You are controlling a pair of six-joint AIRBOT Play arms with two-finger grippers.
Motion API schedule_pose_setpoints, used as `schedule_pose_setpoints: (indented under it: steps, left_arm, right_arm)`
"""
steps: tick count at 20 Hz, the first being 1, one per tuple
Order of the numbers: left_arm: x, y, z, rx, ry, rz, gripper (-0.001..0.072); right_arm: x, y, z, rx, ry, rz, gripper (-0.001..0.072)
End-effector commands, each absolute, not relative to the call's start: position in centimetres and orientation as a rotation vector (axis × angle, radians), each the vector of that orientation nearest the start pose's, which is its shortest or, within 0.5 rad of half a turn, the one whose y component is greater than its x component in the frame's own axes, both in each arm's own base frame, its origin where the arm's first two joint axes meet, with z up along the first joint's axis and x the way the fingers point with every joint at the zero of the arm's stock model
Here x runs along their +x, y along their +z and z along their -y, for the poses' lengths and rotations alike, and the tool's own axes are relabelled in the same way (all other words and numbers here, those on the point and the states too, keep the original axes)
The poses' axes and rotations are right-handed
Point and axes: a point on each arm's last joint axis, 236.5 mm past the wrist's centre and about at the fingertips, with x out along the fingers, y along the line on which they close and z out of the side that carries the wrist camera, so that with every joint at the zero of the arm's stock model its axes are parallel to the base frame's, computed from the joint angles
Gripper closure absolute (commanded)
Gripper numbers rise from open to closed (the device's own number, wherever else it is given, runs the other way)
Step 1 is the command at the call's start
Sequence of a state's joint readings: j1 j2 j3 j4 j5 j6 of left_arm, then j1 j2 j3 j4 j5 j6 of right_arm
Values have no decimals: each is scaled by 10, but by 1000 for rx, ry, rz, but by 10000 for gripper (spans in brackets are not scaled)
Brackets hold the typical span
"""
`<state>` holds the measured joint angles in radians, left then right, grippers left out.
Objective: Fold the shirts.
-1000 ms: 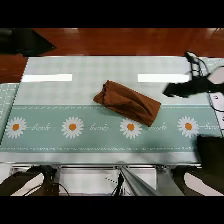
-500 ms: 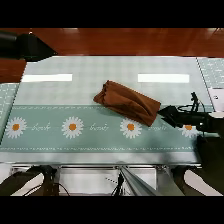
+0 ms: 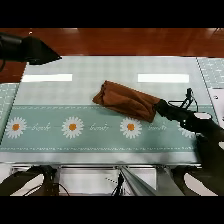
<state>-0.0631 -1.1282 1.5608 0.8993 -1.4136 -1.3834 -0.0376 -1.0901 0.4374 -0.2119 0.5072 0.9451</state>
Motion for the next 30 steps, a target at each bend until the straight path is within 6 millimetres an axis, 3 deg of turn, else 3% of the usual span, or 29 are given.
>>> schedule_pose_setpoints:
  steps: [1, 3, 6, 8, 10, 13, 18, 22, 25, 27, 30]
  left_arm:
    - [345, 226, 180, -222, -726, -938, 687]
    - [341, 209, 187, -224, -739, -986, 687]
    - [346, 192, 192, -239, -731, -994, 687]
    - [357, 187, 191, -225, -724, -953, 687]
    - [363, 180, 191, -162, -751, -928, 687]
    - [370, 164, 191, -98, -782, -938, 687]
    - [389, 133, 192, -101, -776, -979, 687]
    - [399, 106, 193, -90, -787, -1025, 687]
    - [411, 89, 194, -108, -770, -1040, 687]
    - [418, 79, 193, -117, -757, -1049, 687]
    - [415, 62, 192, -60, -806, -1073, 687]
  right_arm:
    - [359, 15, -100, 657, 350, -803, 687]
    - [355, 79, -69, 626, 323, -738, 687]
    - [334, 171, -17, 571, 184, -607, 687]
    - [310, 214, 0, 600, 114, -543, 687]
    - [281, 232, 13, 617, 27, -562, 687]
    - [230, 225, 55, 580, -236, -694, 687]
    - [117, 200, 137, 511, -801, -928, 689]
    - [53, 186, 156, 560, -1083, -1087, 689]
    - [11, 194, 172, 525, -1292, -1134, 688]
    - [-1, 190, 176, 517, -1353, -1168, 687]
    - [-8, 158, 174, 512, -1327, -1310, 687]
